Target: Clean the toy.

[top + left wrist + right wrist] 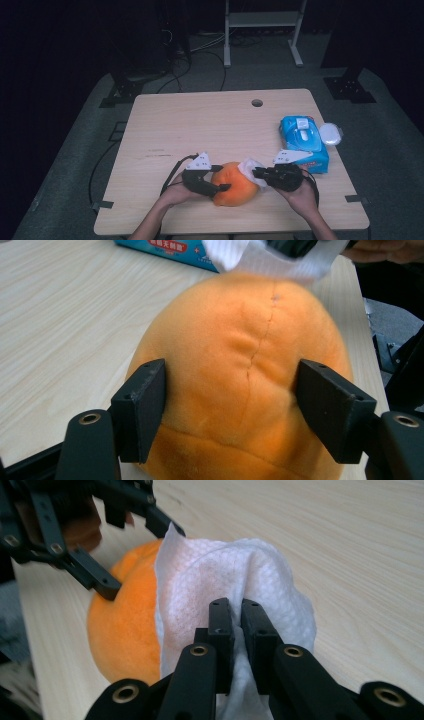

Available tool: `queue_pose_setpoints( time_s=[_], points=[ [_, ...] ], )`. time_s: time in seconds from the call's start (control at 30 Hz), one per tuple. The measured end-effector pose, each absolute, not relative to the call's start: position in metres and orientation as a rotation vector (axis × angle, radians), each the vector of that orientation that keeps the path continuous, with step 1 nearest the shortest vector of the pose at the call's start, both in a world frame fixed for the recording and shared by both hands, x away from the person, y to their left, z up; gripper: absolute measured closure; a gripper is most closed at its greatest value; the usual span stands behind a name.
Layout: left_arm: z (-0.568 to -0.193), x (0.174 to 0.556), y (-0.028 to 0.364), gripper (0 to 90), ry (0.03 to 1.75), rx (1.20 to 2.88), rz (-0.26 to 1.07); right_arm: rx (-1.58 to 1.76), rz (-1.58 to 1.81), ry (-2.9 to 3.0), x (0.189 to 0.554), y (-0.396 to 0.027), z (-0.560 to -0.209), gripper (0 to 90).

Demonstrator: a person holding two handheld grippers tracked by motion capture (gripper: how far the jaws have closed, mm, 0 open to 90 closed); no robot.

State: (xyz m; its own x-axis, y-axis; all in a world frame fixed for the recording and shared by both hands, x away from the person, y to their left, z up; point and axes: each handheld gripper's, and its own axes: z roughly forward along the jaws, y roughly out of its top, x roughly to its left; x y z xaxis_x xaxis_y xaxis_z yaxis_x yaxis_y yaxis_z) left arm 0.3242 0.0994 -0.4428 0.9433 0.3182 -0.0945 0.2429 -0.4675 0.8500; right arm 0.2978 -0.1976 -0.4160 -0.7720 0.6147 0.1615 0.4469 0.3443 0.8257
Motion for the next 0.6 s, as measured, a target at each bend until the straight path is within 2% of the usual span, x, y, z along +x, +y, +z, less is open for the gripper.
queue_pose_setpoints(
  time_s=[0.13,0.33,0.6],
  points=[
    [-0.444,0.326,0.103,29.3,0.403,2.071,0.079,0.907,1.478,2.417,0.292,-0.190,-0.403,83.4],
    [-0.445,0.325,0.103,29.3,0.399,2.079,0.082,0.953,1.408,2.460,0.300,-0.191,-0.420,83.4],
    [-0.446,0.324,0.103,29.3,0.399,2.081,0.090,0.923,1.426,2.441,0.296,-0.188,-0.411,83.3]
  ],
)
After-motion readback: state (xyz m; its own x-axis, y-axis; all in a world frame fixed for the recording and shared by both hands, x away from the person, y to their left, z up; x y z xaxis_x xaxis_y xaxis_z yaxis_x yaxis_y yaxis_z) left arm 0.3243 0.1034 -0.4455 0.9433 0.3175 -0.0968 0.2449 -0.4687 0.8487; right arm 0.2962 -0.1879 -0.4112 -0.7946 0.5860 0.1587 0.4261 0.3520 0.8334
